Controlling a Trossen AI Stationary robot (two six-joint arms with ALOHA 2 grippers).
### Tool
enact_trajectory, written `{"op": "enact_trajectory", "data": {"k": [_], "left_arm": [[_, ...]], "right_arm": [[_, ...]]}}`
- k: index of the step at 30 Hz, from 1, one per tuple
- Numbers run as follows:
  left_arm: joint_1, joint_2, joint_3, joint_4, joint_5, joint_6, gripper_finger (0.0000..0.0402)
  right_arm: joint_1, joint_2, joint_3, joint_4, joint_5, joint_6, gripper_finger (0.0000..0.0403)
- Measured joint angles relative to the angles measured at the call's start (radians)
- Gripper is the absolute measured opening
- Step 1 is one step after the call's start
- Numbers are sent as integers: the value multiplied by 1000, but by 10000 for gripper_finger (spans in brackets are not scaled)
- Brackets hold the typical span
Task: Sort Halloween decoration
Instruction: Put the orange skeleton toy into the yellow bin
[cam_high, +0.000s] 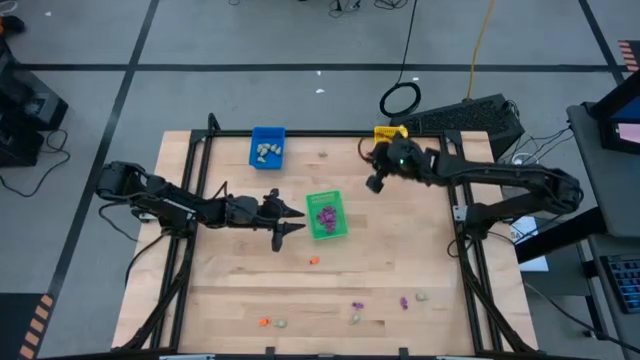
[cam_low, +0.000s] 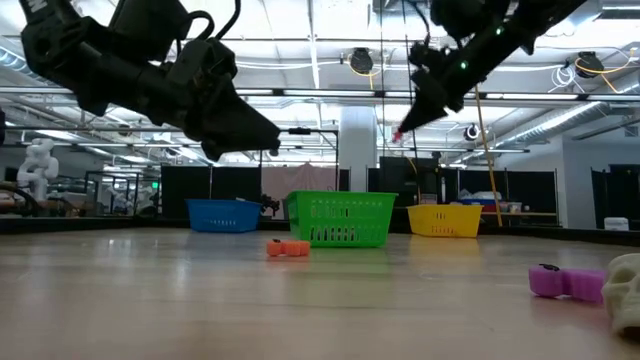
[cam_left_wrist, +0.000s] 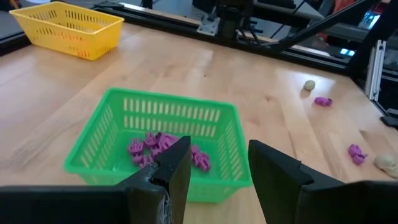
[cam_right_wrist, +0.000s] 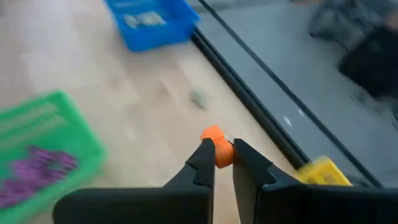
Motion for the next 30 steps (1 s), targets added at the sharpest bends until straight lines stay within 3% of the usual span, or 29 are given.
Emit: {"op": "enact_trajectory", "data": {"k": [8,13,16,20,30], "left_arm": [[0,0,-17,7,-19,-26,160],[0,0,-20,8,-19,-26,160],[0,0,-20,7,-19,-25,160],[0,0,-20,7,-19,-25,160],[0,0,-20,8,-19,-25,160]], "right_arm": [[-228,13,-1,-36,-110,18,11],[-332,14,-1,-62,-111,18,11],[-381,36,0,-74,-121,22,11],[-457,78,0,-55,-233,28,11],[-573,149,-1,-48,-295,43,11]]}}
